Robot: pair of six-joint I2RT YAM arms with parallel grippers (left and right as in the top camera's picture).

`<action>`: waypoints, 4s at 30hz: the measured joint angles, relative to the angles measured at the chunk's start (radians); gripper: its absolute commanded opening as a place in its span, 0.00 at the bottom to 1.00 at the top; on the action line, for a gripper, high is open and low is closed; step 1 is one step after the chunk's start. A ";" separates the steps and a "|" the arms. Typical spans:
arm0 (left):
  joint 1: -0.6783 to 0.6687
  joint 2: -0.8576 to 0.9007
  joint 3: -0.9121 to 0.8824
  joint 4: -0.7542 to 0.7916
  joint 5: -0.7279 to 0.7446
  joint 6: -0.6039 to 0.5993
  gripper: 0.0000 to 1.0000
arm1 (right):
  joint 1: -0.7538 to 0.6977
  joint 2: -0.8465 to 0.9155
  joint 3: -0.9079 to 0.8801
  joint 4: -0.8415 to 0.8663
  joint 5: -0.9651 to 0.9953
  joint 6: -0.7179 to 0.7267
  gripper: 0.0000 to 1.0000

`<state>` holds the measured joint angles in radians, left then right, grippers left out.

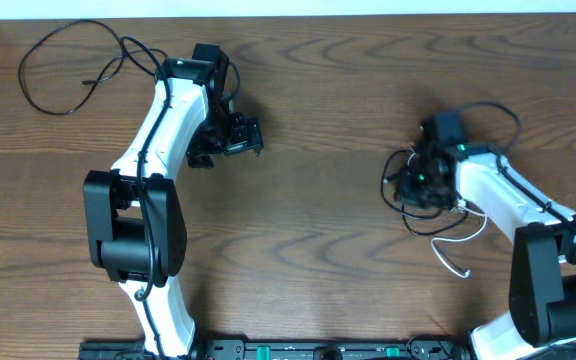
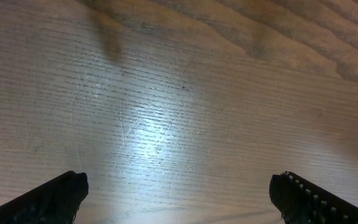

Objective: Untangle cables

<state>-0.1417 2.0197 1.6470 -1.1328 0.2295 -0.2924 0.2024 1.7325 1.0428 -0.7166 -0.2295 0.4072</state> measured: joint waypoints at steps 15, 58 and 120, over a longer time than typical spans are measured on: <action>0.000 0.000 0.000 -0.023 0.055 0.000 0.98 | 0.066 -0.069 0.404 -0.426 0.060 -0.023 0.22; 0.000 0.000 -0.001 -0.023 0.060 0.000 0.98 | 0.116 -0.043 -0.113 0.096 0.283 0.063 0.25; 0.000 0.000 -0.001 -0.034 0.392 0.275 0.98 | -0.008 0.091 0.145 -0.161 0.291 0.091 0.66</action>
<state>-0.1421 2.0197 1.6459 -1.1667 0.6216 -0.0177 0.1940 1.8233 1.1877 -0.8776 0.0616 0.4984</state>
